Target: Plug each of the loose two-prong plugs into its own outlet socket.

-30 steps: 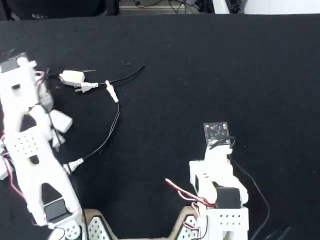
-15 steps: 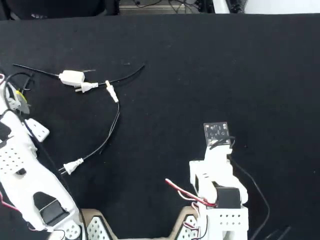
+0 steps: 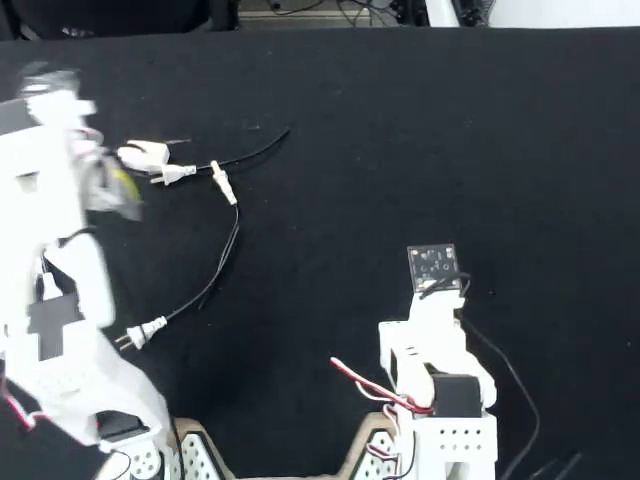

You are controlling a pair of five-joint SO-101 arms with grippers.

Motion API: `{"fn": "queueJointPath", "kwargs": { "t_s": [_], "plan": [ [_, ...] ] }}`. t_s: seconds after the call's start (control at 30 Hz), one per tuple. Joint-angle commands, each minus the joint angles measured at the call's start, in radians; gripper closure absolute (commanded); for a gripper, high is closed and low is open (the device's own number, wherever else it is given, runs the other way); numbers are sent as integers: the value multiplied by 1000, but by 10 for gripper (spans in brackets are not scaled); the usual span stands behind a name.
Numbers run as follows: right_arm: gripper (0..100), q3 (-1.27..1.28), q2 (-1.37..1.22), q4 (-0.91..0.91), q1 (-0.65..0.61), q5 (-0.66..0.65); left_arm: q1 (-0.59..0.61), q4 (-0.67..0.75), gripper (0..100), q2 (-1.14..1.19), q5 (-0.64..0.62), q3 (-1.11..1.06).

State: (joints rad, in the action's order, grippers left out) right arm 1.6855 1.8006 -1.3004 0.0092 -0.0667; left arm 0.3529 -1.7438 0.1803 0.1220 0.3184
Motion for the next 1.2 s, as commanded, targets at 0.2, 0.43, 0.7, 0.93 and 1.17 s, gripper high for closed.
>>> {"fn": "queueJointPath", "kwargs": {
  "t_s": [0.2,0.43,0.7,0.93,1.17],
  "plan": [
    [987,-1,93,-6,18,0,-278,256,662,-40,-127,-174],
    [987,-1,93,-6,18,0,-335,641,668,-37,-238,-318],
    [987,-1,93,-6,18,0,-329,994,670,6,-253,-522],
    [987,-1,93,-6,18,0,-321,1039,672,206,-256,-441],
    [987,-1,93,-6,18,0,-309,865,910,244,-256,-305]
  ]
}}
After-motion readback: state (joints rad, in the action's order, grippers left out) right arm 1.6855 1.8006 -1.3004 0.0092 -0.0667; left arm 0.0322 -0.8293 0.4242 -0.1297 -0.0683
